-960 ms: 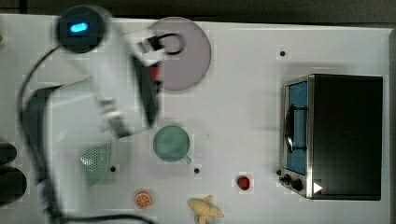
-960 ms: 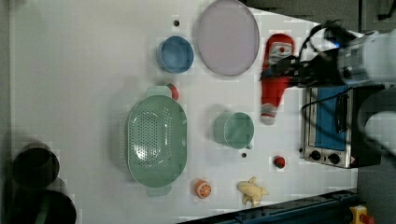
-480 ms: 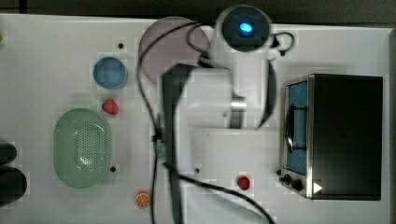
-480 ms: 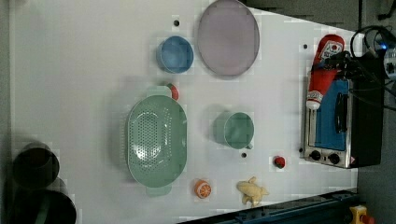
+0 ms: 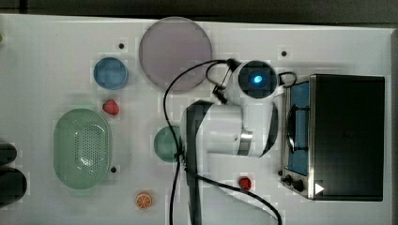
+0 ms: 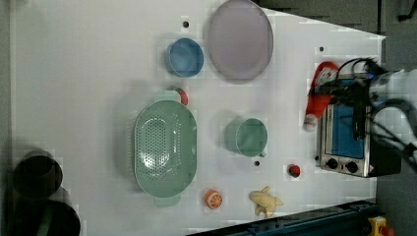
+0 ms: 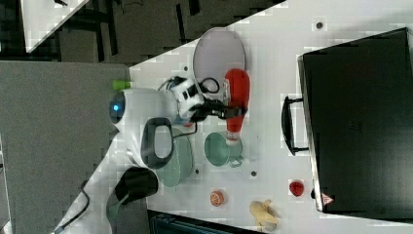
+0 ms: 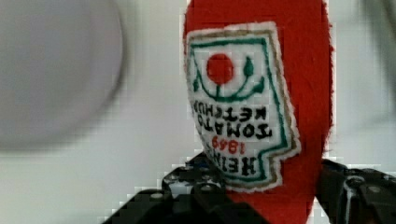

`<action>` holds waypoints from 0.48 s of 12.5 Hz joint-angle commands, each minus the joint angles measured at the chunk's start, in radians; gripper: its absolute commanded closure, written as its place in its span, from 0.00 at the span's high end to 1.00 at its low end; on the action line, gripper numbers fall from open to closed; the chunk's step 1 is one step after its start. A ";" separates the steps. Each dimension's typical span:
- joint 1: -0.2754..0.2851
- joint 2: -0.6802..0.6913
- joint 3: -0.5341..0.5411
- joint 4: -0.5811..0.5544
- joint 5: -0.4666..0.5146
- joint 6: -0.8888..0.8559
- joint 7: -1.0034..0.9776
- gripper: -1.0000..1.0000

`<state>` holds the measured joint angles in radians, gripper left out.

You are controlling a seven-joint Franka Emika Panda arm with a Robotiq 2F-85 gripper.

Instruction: Pick ketchup from strainer and place it on the table

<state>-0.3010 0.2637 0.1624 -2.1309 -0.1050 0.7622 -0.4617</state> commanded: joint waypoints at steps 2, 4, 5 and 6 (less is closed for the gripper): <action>0.049 0.022 0.027 -0.096 0.004 0.110 -0.044 0.58; 0.049 0.074 0.027 -0.104 0.004 0.152 -0.043 0.58; 0.049 0.103 0.027 -0.104 0.004 0.170 -0.043 0.58; 0.049 0.130 0.027 -0.104 0.004 0.192 -0.043 0.62</action>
<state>-0.2374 0.4004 0.1891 -2.2598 -0.0949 0.9365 -0.4651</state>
